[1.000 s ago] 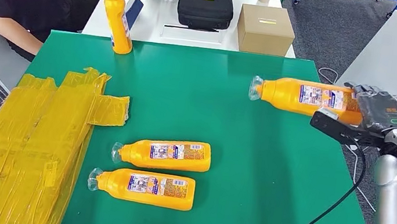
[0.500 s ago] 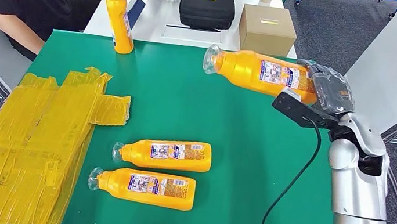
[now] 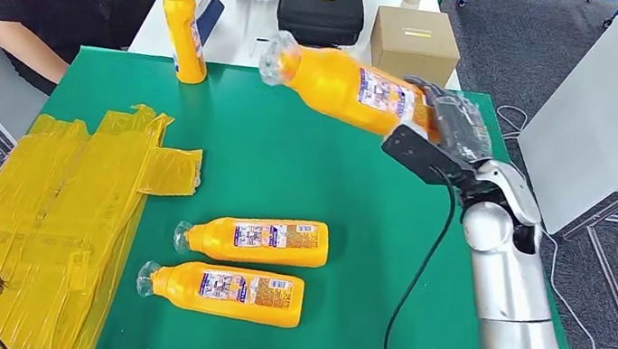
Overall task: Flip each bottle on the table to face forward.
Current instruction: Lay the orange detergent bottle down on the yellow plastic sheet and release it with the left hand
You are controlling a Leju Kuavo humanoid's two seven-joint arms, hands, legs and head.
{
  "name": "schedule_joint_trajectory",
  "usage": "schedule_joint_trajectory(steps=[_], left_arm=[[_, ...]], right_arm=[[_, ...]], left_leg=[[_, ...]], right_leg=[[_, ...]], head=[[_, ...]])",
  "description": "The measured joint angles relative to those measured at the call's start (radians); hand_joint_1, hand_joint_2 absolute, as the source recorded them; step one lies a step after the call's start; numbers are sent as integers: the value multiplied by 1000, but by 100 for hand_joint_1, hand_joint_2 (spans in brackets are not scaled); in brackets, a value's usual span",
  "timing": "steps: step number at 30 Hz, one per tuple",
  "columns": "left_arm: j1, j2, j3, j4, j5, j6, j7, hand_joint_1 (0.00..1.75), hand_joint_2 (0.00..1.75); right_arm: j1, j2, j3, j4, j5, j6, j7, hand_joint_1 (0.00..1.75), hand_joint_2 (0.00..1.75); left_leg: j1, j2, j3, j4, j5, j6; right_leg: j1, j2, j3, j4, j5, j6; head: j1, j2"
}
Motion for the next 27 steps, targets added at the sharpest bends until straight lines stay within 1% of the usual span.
schedule_joint_trajectory(steps=[4, 8, 15, 20, 27], left_arm=[[-15, 0, -68, 10, 47, -19, -21, 0, 175], [-57, -6, -158, 31, 58, -13, -12, 0, 175], [-120, -43, -281, 80, 96, 9, 17, 0, 175], [-137, -59, -317, 102, 114, 20, 18, 0, 175], [-141, -64, -330, 117, 134, 21, 18, 0, 175]], right_arm=[[-7, 40, 84, 47, -132, -81, 8, 175, 175], [-6, 70, 145, 79, -228, -135, 22, 175, 175], [-4, 130, 183, 97, -353, -178, 45, 175, 175], [-4, 154, 194, 99, -368, -189, 51, 175, 175], [-4, 166, 204, 99, -383, -201, 53, 175, 175]], left_leg=[[1, -3, -1, 0, 1, -2], [1, -2, -1, 0, 1, -2], [0, -2, -1, 0, 1, -2], [0, -2, -1, 0, 1, -2], [0, -1, -1, 0, 1, -2]], right_leg=[[0, -2, 0, 0, 0, 0], [0, -3, 0, 0, 0, 0], [0, -3, -1, 0, 0, 0], [0, -2, -1, 0, 0, 0], [0, -2, -1, 0, 0, 0]], head=[[0, 0], [0, 0], [0, 0], [0, 0], [0, 0]])
